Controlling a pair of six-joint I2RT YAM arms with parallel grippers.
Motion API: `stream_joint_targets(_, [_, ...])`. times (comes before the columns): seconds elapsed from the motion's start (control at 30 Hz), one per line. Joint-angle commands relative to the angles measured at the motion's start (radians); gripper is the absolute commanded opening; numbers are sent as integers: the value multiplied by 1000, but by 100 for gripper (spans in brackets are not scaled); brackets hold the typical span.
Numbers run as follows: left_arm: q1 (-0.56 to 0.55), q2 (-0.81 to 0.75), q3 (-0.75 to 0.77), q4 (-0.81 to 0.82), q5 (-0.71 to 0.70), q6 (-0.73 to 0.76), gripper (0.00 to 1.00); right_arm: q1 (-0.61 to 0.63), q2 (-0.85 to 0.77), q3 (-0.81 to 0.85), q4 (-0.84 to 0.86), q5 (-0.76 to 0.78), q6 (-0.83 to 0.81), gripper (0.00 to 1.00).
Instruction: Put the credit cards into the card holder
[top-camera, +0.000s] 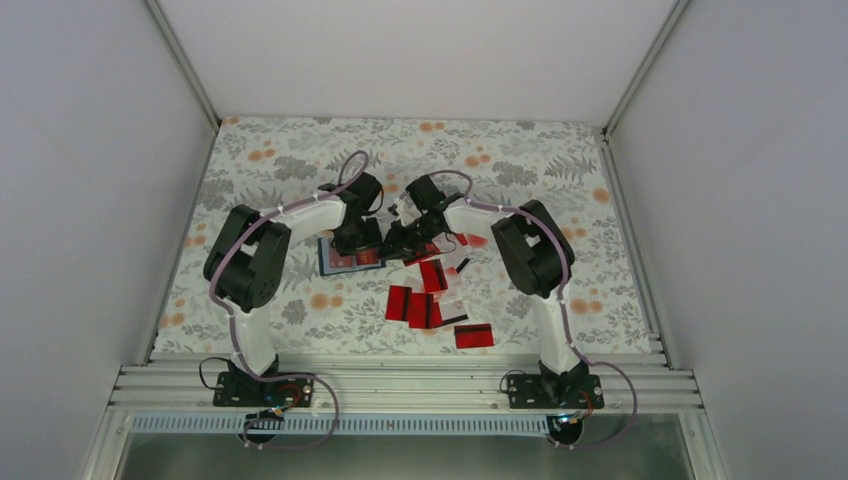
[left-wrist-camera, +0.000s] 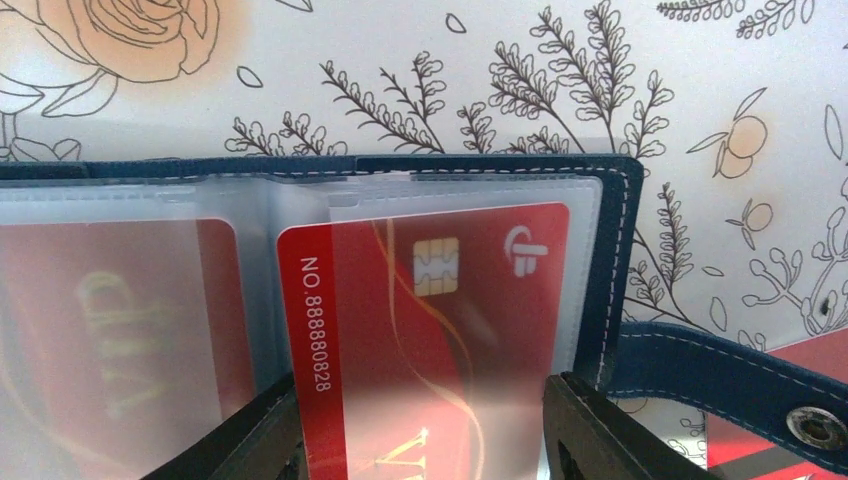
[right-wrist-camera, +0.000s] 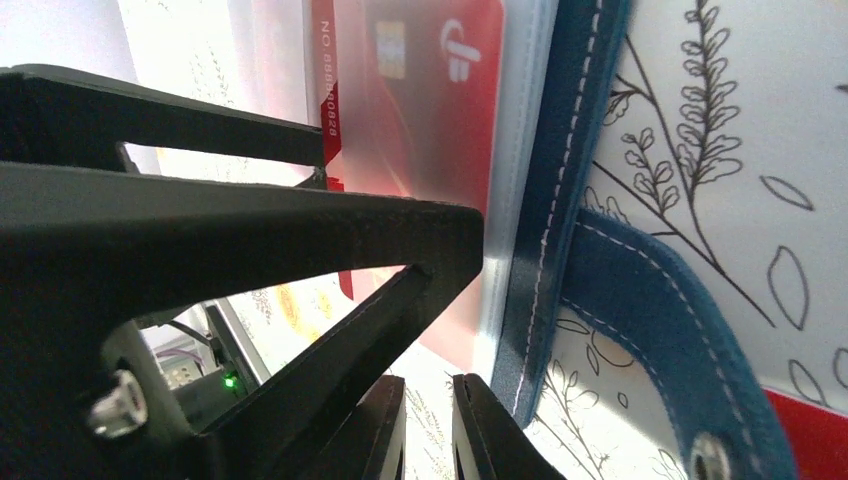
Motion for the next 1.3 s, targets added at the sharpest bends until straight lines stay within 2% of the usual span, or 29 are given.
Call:
stream_joint_targets(0.0, [-39, 61, -27, -2, 63, -12, 55, 10, -66, 14, 30, -20, -45, 14])
stream_joint_targets(0.2, [-50, 58, 7, -23, 39, 14, 53, -1, -105, 6, 4, 2, -67, 14])
stream_joint_targets(0.33, [-58, 34, 20, -34, 25, 21, 67, -12, -139, 1, -22, 28, -82, 14])
stream_joint_targets(0.47, [-63, -4, 25, -54, -3, 35, 73, -27, -168, -16, -33, 44, -89, 13])
stream_joint_targets(0.67, [-65, -72, 0, -59, -26, 71, 75, -31, -182, -40, -45, 56, -95, 13])
stream_joint_targets(0.93, [-57, -248, -48, -64, -60, 122, 82, -33, -214, -68, -30, 48, -85, 14])
stream_joint_targets(1.07, [-3, -362, -144, -26, -19, 176, 82, -26, -218, -65, -21, 20, -86, 14])
stream_joint_targets(1.27, [181, -460, -299, 48, 127, 307, 78, 0, -183, -21, -25, 3, -77, 14])
